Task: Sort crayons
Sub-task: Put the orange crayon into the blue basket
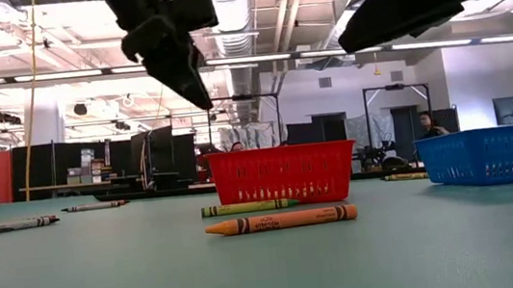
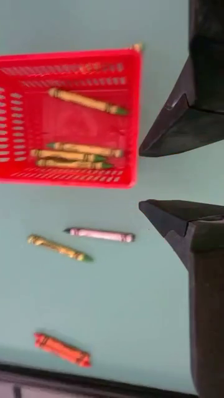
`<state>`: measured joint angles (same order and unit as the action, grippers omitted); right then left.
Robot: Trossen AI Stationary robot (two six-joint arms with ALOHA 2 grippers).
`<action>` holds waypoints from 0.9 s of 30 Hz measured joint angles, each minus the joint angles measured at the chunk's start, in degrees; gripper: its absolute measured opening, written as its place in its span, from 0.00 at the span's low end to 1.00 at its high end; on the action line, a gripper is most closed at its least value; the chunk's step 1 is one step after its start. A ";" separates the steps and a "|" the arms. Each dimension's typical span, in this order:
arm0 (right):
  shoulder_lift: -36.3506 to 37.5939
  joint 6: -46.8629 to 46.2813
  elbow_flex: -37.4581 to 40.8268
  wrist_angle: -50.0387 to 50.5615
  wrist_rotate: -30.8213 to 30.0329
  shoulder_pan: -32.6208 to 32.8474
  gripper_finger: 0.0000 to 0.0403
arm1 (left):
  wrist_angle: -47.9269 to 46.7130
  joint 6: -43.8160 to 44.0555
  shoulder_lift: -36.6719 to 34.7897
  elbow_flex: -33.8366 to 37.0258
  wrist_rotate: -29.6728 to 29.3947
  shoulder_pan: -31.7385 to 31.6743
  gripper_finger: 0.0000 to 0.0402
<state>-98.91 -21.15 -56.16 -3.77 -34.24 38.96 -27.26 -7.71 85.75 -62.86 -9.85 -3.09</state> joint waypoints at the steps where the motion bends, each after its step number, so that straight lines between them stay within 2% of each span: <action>1: 0.00 0.02 0.00 -0.39 0.00 0.00 0.20 | 1.88 -0.06 -0.02 0.83 0.19 -0.12 0.28; 5: -0.53 1.35 0.00 -1.43 -0.02 0.02 0.20 | 8.97 -1.85 -0.22 6.15 0.72 -1.56 0.28; 8: -1.17 3.08 0.00 -1.35 -0.08 -0.01 0.20 | 16.50 -6.98 -0.43 9.75 3.86 -4.44 0.28; 12: -1.19 3.63 1.55 -1.27 -0.42 -1.23 0.20 | 25.53 -14.57 -0.36 12.06 12.29 -11.13 0.28; 17: 1.83 2.36 9.47 -9.05 -0.16 -3.42 0.20 | 36.85 -14.73 1.89 11.49 25.92 -22.09 0.28; 19: 2.83 3.37 13.01 -14.08 1.74 -4.56 0.20 | 38.29 -14.30 5.13 8.83 30.99 -25.15 0.28; 21: 3.53 4.71 15.89 -18.76 4.08 -5.96 0.20 | 37.08 -15.42 9.39 4.97 32.96 -27.11 0.28; 24: 4.45 6.02 18.77 -24.33 6.89 -8.22 0.20 | 31.11 -18.94 17.04 -3.74 32.58 -28.86 0.28; 27: 4.90 6.07 19.87 -26.67 10.48 -9.84 0.20 | 21.36 -23.54 24.70 -15.88 31.16 -30.43 0.28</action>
<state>-94.01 -15.08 -36.29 -30.44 -23.76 29.12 -5.90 -31.25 110.45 -78.74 21.31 -33.52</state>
